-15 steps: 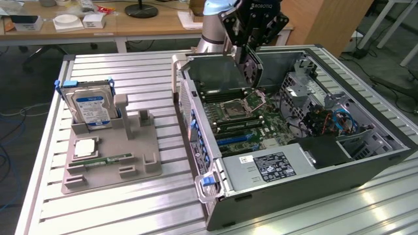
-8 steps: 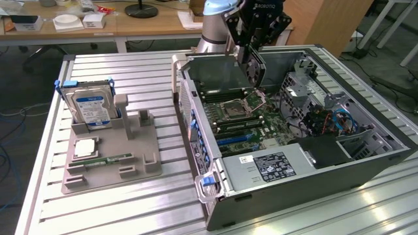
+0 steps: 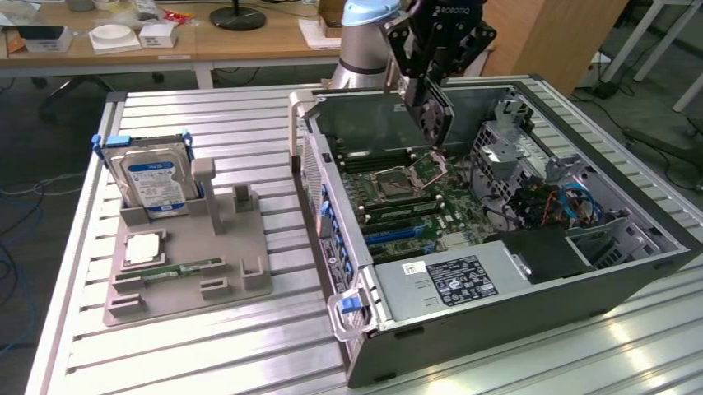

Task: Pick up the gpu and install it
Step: 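Pick up the gpu and move the gpu toward the slot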

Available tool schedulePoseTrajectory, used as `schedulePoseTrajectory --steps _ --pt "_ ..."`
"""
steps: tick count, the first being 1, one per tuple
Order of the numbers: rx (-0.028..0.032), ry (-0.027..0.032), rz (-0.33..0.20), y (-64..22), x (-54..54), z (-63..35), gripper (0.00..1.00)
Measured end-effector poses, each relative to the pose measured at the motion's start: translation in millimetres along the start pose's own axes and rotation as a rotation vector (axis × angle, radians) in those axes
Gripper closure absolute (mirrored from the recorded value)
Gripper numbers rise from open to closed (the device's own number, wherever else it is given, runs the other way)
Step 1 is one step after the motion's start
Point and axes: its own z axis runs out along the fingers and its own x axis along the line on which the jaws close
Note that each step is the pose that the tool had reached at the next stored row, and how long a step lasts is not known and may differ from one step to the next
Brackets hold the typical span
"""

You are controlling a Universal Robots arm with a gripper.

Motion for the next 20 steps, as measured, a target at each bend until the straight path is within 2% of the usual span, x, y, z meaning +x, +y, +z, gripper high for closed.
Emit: schedulePoseTrajectory --steps 20 --pt "0.0000 0.0000 0.000 -0.1 -18.6 -0.1 0.73"
